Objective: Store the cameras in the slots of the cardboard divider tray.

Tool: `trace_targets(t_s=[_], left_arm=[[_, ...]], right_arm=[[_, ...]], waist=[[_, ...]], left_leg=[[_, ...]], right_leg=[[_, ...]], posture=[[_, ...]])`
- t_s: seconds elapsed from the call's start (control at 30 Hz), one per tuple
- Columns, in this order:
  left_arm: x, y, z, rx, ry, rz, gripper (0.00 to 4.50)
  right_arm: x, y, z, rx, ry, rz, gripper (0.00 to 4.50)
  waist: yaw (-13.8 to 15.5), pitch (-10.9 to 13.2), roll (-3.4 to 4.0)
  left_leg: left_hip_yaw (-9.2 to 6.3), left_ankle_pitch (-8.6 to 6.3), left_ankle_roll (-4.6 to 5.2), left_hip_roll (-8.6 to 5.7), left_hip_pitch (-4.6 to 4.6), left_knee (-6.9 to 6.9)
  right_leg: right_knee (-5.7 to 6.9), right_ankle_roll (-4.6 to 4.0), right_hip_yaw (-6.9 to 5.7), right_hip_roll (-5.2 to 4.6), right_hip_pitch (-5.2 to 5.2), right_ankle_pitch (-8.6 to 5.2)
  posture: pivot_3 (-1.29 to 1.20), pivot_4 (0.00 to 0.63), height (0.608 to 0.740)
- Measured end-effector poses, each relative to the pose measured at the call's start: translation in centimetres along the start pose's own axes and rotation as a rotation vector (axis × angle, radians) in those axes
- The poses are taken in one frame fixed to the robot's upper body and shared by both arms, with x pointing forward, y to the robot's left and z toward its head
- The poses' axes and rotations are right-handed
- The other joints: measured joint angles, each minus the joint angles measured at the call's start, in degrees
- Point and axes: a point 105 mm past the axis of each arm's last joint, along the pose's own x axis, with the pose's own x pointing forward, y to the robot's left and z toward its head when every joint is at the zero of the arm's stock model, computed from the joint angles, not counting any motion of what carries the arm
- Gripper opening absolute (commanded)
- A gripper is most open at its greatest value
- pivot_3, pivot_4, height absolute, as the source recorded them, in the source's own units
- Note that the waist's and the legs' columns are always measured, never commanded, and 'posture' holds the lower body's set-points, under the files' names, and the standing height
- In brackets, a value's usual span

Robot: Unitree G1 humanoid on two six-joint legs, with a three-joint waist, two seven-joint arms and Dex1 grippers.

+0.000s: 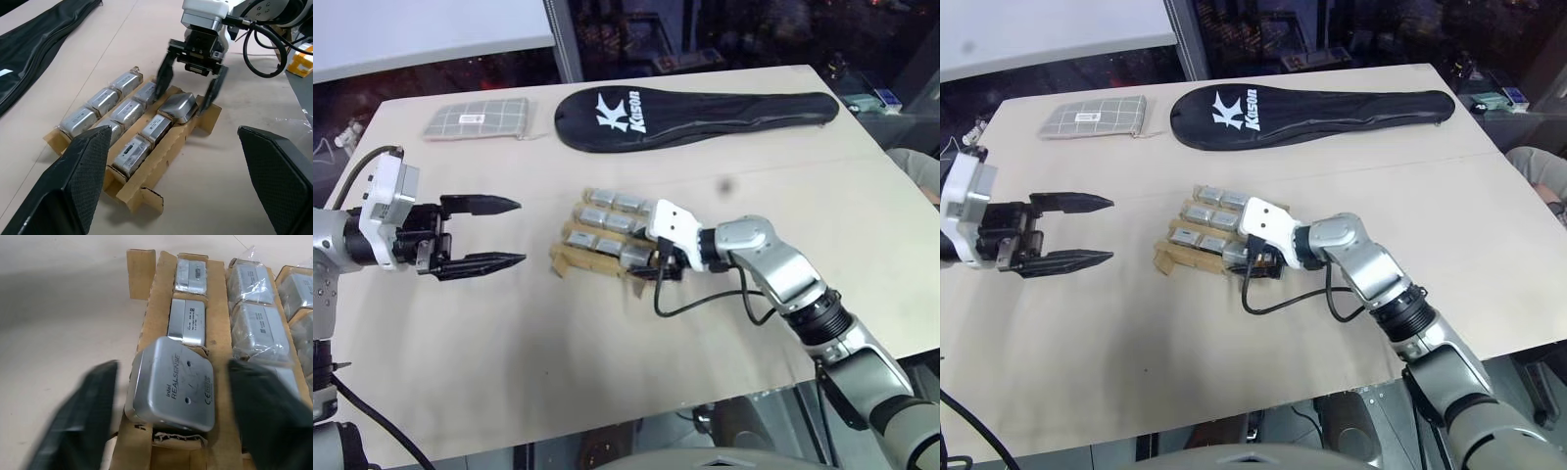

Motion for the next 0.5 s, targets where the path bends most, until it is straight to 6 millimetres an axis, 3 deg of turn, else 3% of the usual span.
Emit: trace_targets(t_s=[0.1, 0.17, 0.4, 0.5], left_arm=[[-0.1, 0.1, 0.0, -0.003, 0.000, 0.003, 4.28], [-0.1, 0.1, 0.0, 0.001, 0.003, 0.004, 4.28], [0.0, 0.2, 0.3, 0.014, -0.001, 0.002, 4.28], [0.1, 0.3, 0.4, 0.015, 0.001, -0.001, 4.28]], right_arm=[[-0.1, 0.3, 0.8, -0.011, -0.031, 0.012, 0.48], [-0.2, 0.4, 1.1, -0.019, -0.040, 0.015, 0.09], [-0.4, 0.2, 1.0, -0.023, -0.027, 0.004, 0.09], [-0.4, 0.3, 1.0, -0.032, -0.023, 0.005, 1.04]], waist=[[0.0, 0.0, -0.01], [0.0, 0.0, -0.01], [0.0, 0.0, -0.01], [0.0, 0.0, -0.01]], left_leg=[[-0.01, 0.00, 0.00, 0.00, 0.04, 0.00], [-0.01, 0.00, 0.00, 0.00, 0.09, 0.01], [0.01, 0.00, 0.00, 0.00, 0.07, 0.01], [0.01, 0.00, 0.00, 0.00, 0.06, 0.00]], right_leg=[[0.00, 0.00, 0.00, 0.00, 0.03, 0.00], [0.01, 0.01, -0.01, 0.00, 0.09, 0.00], [0.01, 0.00, -0.02, 0.01, 0.08, 0.00], [0.00, 0.00, -0.02, 0.00, 0.08, 0.00]], posture=[[0.00, 0.150, 0.740], [0.00, 0.150, 0.740], [0.00, 0.150, 0.740], [0.00, 0.150, 0.740]])
